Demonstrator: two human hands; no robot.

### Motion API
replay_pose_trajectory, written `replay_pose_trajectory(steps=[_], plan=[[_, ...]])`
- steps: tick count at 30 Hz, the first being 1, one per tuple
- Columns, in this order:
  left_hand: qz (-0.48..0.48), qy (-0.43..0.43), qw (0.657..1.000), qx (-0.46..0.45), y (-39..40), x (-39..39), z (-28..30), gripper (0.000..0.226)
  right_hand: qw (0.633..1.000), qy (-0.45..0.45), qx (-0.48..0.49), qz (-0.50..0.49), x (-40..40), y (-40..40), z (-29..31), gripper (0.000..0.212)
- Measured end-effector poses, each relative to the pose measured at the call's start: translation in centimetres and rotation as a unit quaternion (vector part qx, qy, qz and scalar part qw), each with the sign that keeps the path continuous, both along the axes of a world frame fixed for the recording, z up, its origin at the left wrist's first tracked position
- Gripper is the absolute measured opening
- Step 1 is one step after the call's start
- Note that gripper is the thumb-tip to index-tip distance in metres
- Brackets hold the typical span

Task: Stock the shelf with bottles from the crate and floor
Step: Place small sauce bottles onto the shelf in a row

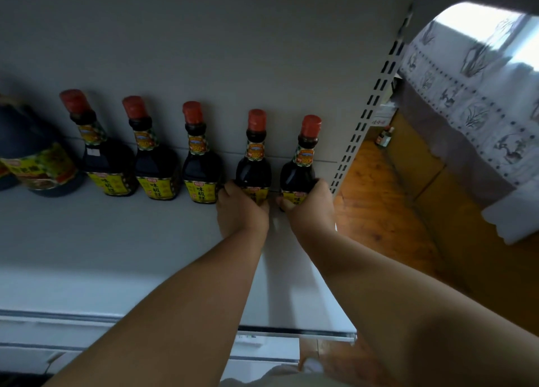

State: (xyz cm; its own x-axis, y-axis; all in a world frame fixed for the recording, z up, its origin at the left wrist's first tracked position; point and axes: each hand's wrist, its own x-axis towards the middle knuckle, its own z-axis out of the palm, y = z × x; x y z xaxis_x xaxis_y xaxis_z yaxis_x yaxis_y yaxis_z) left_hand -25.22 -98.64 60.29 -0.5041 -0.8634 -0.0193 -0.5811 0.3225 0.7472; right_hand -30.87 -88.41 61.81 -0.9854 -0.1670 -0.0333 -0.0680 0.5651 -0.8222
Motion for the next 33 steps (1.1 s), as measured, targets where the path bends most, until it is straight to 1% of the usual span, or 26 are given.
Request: replay_pose_trajectory(steps=[4, 15, 20, 26, 33], plan=[[-0.004, 0.012, 1.000, -0.023, -0.4, 0.2, -0.6, 0.081, 1.000, 0.010, 0.015, 0.002, 0.0, -0.2, -0.5, 0.053], [-0.004, 0.021, 0.999, -0.035, -0.7, 0.1, -1.1, 0.081, 0.999, 0.031, 0.040, -0.009, 0.2, -0.7, -0.5, 0.055], [-0.001, 0.031, 0.999, -0.037, -0.8, 0.2, -1.3, 0.080, 0.999, 0.027, 0.047, 0.005, 0.0, -0.6, -0.5, 0.056], [0.005, 0.034, 0.999, -0.037, -0.9, 0.2, -1.4, 0.078, 0.999, 0.026, 0.046, -0.001, 0.0, -0.7, -0.5, 0.056], [0.001, 0.023, 0.999, -0.043, -1.0, 0.0, -1.4, 0.082, 0.999, 0.024, 0.039, -0.009, 0.1, -0.8, -0.5, 0.055]])
